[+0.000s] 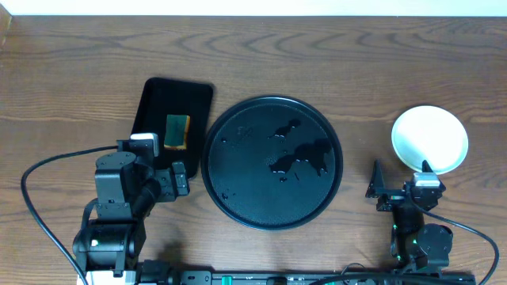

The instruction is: Clean dirty plates on tray and stack at the side

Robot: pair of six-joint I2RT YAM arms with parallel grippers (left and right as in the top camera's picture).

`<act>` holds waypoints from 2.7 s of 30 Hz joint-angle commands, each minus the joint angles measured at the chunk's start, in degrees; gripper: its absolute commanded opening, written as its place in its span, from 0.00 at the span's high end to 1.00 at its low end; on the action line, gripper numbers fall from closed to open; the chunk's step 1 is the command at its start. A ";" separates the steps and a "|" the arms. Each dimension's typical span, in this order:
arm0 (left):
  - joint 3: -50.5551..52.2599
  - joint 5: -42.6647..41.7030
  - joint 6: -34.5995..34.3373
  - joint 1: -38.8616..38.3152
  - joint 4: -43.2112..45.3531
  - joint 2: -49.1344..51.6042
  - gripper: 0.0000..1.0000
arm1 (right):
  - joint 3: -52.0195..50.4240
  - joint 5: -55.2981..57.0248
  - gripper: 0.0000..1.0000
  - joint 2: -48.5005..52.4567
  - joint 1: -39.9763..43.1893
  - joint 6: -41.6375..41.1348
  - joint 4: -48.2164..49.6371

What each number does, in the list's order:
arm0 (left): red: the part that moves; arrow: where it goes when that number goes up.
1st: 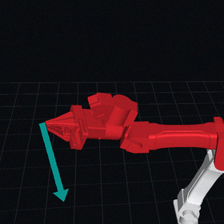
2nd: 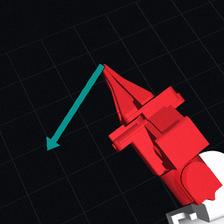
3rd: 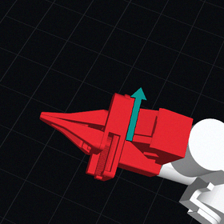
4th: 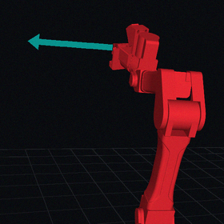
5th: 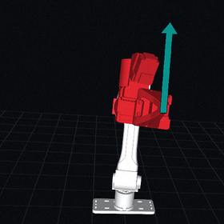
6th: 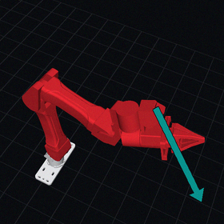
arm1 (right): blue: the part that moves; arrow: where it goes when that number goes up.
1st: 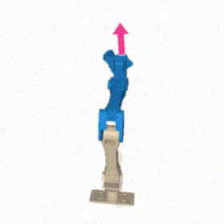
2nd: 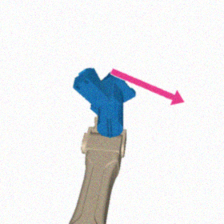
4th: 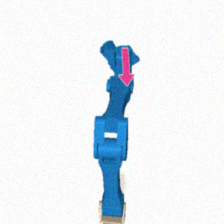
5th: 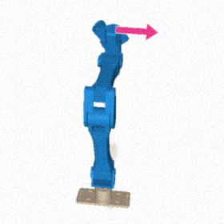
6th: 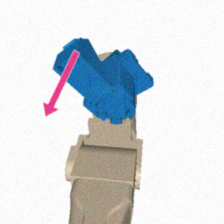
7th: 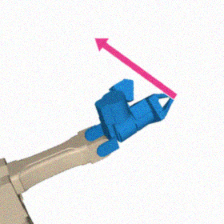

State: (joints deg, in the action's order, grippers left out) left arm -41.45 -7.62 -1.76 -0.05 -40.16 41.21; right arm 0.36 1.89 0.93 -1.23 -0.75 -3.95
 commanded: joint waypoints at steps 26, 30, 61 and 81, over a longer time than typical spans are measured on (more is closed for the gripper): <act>0.26 -0.72 -0.92 0.13 -0.09 0.00 0.02 | -0.07 -0.87 0.01 -0.55 0.13 1.68 -0.33; 0.26 0.00 -0.90 0.13 -0.09 0.00 0.02 | -0.07 -0.87 0.01 -0.55 0.13 1.68 -0.33; 22.93 3.85 -0.70 -0.02 22.86 -21.55 0.02 | -0.07 -0.87 0.01 -0.55 0.13 1.68 -0.33; 41.24 4.02 4.22 1.05 40.00 -41.13 0.02 | -0.07 -0.87 0.01 -0.55 0.13 1.68 -0.33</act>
State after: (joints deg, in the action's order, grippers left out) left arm -0.36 -4.10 0.97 0.67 2.15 0.54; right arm 0.36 1.21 0.93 -1.23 0.32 -4.05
